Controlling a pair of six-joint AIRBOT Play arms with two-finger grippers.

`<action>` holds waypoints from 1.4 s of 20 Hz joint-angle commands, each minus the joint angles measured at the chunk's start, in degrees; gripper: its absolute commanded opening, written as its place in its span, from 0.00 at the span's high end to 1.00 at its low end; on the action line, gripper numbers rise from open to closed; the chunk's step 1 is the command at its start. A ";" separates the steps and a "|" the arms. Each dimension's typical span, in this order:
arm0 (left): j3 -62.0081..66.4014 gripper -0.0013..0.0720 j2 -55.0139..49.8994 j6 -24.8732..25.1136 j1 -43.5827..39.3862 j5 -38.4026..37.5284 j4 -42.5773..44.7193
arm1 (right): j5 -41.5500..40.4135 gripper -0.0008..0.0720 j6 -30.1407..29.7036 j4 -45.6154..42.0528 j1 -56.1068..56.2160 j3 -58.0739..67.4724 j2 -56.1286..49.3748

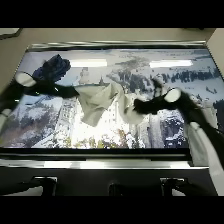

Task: Fold the shirts.

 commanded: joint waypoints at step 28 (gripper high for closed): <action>-25.55 0.94 13.77 -9.97 11.41 13.51 15.58 | 2.82 0.92 11.61 -20.94 -17.46 -15.76 12.22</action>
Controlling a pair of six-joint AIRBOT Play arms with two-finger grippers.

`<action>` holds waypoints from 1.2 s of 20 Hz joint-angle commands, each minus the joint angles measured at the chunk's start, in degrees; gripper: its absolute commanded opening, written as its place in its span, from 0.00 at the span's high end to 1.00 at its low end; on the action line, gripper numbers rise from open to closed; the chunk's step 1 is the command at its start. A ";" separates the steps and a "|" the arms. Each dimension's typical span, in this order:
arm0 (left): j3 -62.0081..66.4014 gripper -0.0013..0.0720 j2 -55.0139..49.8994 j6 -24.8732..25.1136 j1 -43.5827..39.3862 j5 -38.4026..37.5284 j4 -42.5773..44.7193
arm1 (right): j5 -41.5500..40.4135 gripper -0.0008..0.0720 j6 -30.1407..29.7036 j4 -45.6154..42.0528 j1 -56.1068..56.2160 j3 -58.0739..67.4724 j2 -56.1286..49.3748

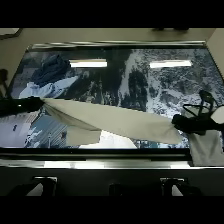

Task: Fold the shirts.

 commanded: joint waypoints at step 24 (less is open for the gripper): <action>-5.11 0.03 -27.96 11.21 6.29 -10.54 -20.63 | 4.02 0.05 -15.17 20.24 -15.74 -0.24 -23.80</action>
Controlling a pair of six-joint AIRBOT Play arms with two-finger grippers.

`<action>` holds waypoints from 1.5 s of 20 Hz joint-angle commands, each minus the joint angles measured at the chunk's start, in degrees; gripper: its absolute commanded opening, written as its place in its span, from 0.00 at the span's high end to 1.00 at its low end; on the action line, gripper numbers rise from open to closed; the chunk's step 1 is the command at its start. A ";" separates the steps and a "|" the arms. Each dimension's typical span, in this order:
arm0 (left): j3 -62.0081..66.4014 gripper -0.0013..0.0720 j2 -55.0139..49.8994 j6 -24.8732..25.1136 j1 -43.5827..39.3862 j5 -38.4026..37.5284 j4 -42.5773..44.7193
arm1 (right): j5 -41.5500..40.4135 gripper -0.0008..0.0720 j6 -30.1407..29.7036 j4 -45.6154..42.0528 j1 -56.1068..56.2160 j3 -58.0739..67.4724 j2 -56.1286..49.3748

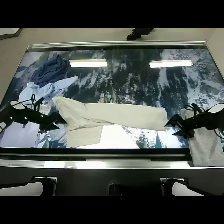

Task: Fold the shirts.

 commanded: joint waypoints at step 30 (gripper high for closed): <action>46.88 0.94 42.40 -11.23 -1.42 13.88 7.39 | -10.08 0.92 9.42 -14.14 9.57 33.22 39.69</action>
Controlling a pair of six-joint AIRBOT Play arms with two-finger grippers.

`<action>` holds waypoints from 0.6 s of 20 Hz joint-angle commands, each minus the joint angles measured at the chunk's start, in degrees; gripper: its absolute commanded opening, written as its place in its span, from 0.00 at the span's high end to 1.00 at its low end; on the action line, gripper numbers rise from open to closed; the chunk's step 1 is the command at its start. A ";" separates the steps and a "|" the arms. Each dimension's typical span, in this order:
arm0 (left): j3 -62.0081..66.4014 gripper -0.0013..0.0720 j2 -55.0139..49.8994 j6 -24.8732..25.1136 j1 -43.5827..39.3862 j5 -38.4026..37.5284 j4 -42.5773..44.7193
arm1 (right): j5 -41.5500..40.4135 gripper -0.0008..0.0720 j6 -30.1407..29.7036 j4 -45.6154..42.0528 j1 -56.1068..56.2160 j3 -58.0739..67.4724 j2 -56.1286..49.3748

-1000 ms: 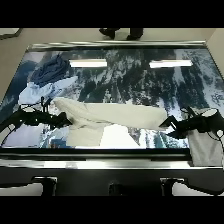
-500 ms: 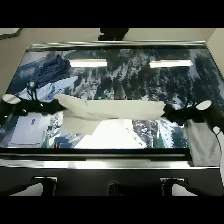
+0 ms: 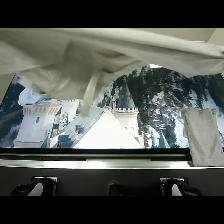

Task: Fold the shirts.

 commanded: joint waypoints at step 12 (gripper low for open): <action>-26.01 0.94 1.88 1.49 -3.28 -0.11 11.37 | 36.59 0.92 5.09 -0.13 0.02 -24.24 -4.50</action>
